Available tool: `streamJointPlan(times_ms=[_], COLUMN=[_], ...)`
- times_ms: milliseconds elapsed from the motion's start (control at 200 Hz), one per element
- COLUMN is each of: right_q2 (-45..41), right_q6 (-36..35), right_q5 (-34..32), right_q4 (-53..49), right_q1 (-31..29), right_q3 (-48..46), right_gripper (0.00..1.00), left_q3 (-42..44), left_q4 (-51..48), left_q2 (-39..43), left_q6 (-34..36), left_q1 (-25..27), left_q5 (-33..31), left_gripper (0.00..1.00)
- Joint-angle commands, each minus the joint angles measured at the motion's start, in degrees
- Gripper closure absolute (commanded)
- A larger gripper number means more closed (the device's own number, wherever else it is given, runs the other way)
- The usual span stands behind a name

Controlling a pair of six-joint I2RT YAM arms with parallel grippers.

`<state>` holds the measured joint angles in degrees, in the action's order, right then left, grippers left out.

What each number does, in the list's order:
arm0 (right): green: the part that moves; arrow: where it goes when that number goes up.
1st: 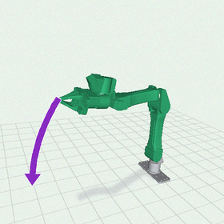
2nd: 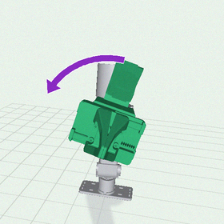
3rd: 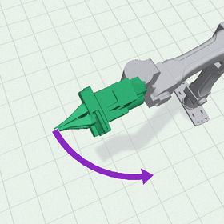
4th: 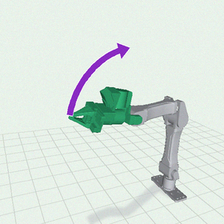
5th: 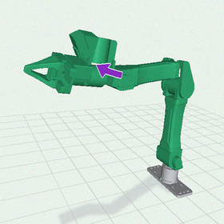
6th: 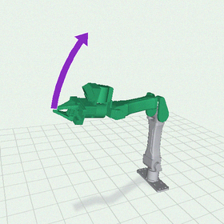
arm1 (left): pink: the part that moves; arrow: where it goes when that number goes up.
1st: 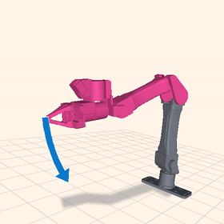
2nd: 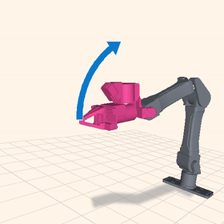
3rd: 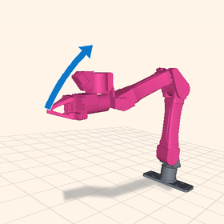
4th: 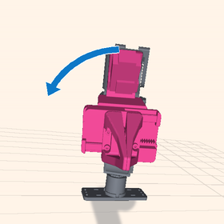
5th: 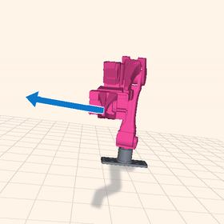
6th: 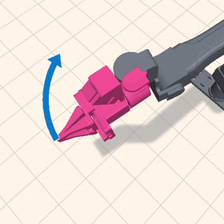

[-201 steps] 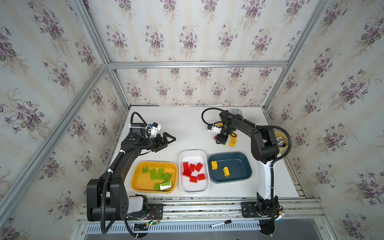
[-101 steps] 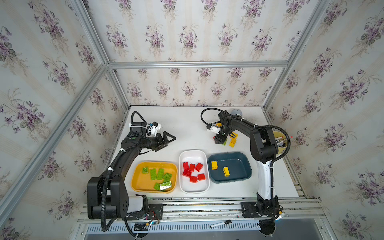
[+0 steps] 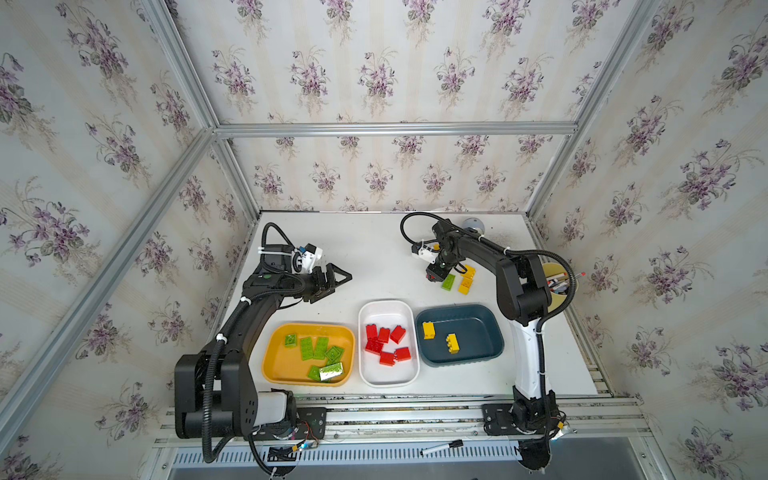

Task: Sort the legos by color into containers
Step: 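Carry the red brick with the right gripper and release it into the white tray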

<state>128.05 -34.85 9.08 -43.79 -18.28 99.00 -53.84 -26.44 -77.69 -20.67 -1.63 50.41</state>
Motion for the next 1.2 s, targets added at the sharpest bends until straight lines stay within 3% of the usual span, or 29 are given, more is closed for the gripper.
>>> streamJointPlan(times_ms=[0,295,480,660,870,965,1090,1194], right_q2=[-1.47,-19.53,-32.03,-37.00,-29.89,-27.61,-26.10,-27.58], right_q6=[1.52,3.52,3.53,5.07,4.50,3.51,2.72,4.60], right_q5=[0.32,12.64,18.38,15.93,8.17,6.90,6.79,11.26], right_q4=[-2.82,1.59,2.90,6.76,9.34,10.13,7.69,6.81], right_q1=[-0.23,-1.00,-7.65,-19.22,-26.57,-26.70,-26.48,-24.14], right_q3=[-0.99,-10.79,-19.76,-26.26,-25.31,-24.33,-21.98,-20.92], right_gripper=[0.68,0.73,0.72,0.72,0.68,0.60,0.33,0.26], left_q3=[-0.95,-1.56,-1.35,-0.41,1.22,1.80,2.08,1.82], left_q4=[-0.18,-0.21,-0.19,-0.28,-0.45,-0.37,-0.41,-0.39], left_q2=[-0.18,-0.09,0.69,2.33,4.24,4.88,5.04,4.92], left_q6=[0.89,0.50,0.15,-0.25,-0.18,-0.17,-0.05,0.00], left_q1=[-0.03,0.09,0.23,0.35,0.31,0.34,0.32,0.31], left_q5=[1.09,1.62,2.14,2.54,2.60,2.49,2.33,2.39], left_gripper=[0.01,0.01,0.01,0.01,0.01,0.01,0.01,0.01])
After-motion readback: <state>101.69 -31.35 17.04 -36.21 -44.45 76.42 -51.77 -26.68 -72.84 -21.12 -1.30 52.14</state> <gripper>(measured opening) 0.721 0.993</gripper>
